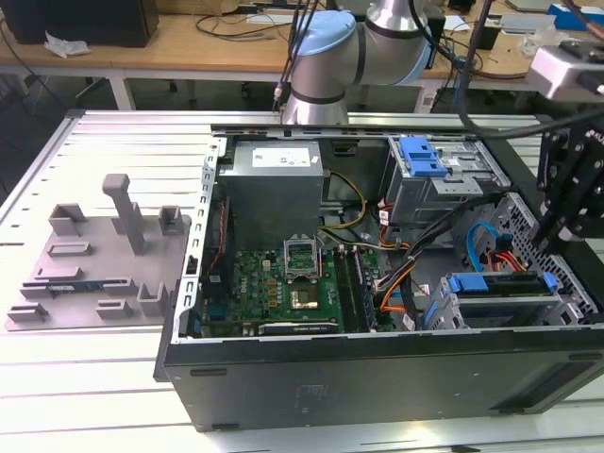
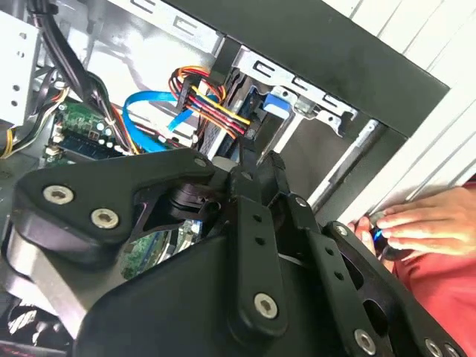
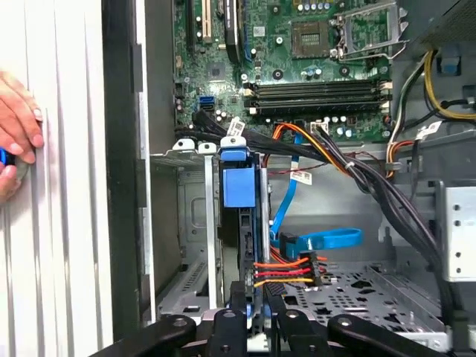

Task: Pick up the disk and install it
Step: 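Insert the first disk wire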

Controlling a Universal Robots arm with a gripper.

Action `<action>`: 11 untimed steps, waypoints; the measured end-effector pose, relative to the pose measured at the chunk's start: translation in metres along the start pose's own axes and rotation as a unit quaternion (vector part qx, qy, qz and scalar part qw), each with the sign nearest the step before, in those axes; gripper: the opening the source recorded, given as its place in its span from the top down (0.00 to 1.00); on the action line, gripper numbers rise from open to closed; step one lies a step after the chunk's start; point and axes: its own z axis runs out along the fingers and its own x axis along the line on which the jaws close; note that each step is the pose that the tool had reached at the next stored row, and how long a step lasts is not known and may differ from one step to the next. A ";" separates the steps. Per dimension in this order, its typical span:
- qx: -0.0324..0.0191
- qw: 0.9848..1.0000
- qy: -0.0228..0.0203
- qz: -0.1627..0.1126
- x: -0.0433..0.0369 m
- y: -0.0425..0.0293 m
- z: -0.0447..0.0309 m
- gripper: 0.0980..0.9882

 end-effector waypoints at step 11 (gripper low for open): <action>0.000 1.000 0.001 0.000 -0.0010 0.0001 -0.0046 0.84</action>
